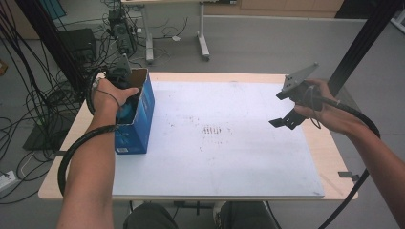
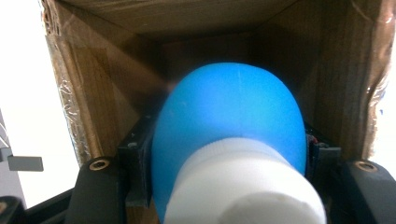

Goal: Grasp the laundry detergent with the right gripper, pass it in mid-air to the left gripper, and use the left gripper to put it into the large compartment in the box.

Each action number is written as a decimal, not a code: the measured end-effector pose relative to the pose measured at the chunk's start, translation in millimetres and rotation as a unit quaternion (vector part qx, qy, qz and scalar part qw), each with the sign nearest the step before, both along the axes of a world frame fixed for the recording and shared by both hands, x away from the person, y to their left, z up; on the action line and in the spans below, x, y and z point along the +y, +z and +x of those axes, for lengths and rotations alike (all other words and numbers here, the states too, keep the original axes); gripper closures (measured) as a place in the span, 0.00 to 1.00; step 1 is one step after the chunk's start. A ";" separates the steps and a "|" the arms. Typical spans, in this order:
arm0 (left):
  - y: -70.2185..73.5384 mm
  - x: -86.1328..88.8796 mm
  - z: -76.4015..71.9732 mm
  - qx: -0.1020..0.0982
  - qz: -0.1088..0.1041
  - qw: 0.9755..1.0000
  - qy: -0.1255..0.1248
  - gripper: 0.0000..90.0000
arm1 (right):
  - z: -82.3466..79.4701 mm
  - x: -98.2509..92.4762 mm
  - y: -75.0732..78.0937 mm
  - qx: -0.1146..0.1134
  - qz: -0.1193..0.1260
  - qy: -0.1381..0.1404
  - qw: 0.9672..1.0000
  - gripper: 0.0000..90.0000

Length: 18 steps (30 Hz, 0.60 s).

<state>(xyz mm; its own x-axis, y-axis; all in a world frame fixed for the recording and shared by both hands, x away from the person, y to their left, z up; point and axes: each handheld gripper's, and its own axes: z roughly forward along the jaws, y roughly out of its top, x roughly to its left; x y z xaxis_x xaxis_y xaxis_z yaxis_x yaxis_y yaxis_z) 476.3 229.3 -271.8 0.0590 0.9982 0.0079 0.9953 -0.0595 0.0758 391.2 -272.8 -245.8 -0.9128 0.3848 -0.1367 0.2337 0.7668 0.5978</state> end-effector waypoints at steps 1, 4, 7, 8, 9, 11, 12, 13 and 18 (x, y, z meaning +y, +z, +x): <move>0.0 0.0 0.0 0.000 0.000 1.000 0.000 0.41 | 0.0 0.0 0.3 -0.001 0.000 0.001 1.000 0.00; 0.0 0.6 -0.1 -0.001 -0.001 1.000 0.001 0.41 | -0.3 -0.2 0.6 -0.001 0.000 0.000 1.000 0.00; 0.0 0.8 -0.2 -0.001 -0.001 1.000 0.000 0.41 | -0.6 -1.0 0.7 -0.001 0.000 -0.001 1.000 0.00; 0.0 0.8 -0.3 -0.002 -0.001 1.000 0.001 0.41 | -0.8 -1.2 0.8 -0.001 0.000 -0.001 1.000 0.00; -0.1 0.7 -0.4 -0.002 -0.001 1.000 0.001 0.41 | -0.9 -1.4 0.9 -0.001 0.000 -0.001 1.000 0.00; 0.0 0.4 -0.4 -0.002 -0.001 1.000 0.000 0.41 | -1.2 -1.8 1.1 -0.001 0.000 -0.002 1.000 0.00; 0.0 0.4 -0.4 -0.002 0.000 1.000 0.000 0.41 | -1.2 -2.0 1.3 -0.002 0.000 -0.001 1.000 0.00; 0.0 0.4 -0.4 -0.002 -0.001 1.000 0.000 0.41 | -1.3 -2.1 1.5 -0.002 0.000 -0.002 1.000 0.00; 0.0 0.3 -0.4 -0.001 0.000 1.000 0.000 0.41 | -1.7 -2.3 1.9 -0.002 0.000 -0.002 1.000 0.00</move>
